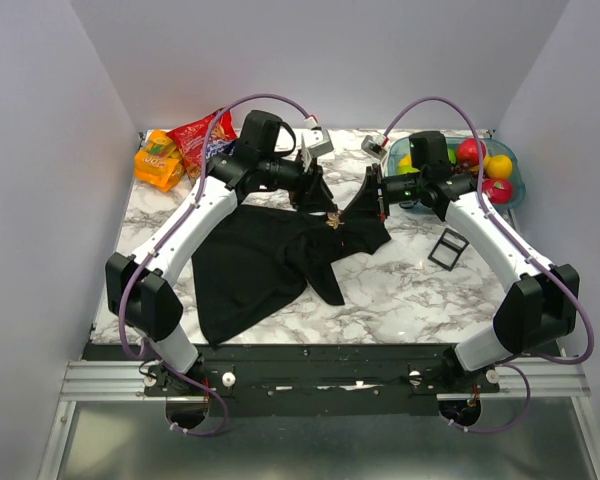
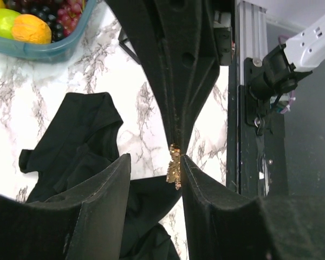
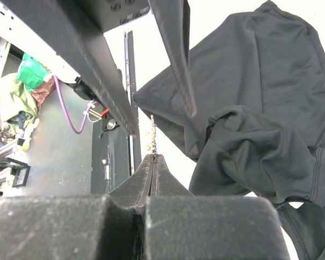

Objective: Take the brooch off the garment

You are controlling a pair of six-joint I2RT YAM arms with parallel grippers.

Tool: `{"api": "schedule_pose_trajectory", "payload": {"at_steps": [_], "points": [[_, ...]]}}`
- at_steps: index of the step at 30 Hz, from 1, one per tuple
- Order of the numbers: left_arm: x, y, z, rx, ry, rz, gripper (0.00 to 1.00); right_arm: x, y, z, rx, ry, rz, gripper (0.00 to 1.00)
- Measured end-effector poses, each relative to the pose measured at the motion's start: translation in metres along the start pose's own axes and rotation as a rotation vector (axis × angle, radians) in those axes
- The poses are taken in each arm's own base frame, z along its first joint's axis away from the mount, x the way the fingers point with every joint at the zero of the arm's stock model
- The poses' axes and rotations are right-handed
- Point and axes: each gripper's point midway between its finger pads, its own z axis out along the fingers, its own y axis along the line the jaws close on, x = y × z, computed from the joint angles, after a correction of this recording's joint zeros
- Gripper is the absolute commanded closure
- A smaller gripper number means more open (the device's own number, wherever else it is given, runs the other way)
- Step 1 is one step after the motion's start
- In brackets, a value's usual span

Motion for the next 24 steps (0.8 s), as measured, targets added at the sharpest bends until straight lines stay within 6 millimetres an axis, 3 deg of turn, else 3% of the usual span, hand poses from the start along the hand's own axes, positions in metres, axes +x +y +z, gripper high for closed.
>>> {"api": "schedule_pose_trajectory", "payload": {"at_steps": [9,14,19,24], "points": [[-0.001,0.005,-0.002,-0.008,-0.018,-0.031,0.48,0.002,-0.002,0.0,0.012,0.002,0.001,1.0],[-0.001,0.012,-0.004,-0.047,-0.015,-0.037,0.46,0.007,-0.017,-0.006,0.135,0.028,-0.033,1.0],[0.004,0.027,-0.019,-0.129,-0.023,-0.058,0.43,0.026,-0.05,-0.037,0.429,0.138,-0.207,1.0],[0.031,0.043,-0.031,-0.198,0.004,-0.122,0.31,0.081,-0.086,-0.088,0.689,0.386,-0.287,1.0]]}}
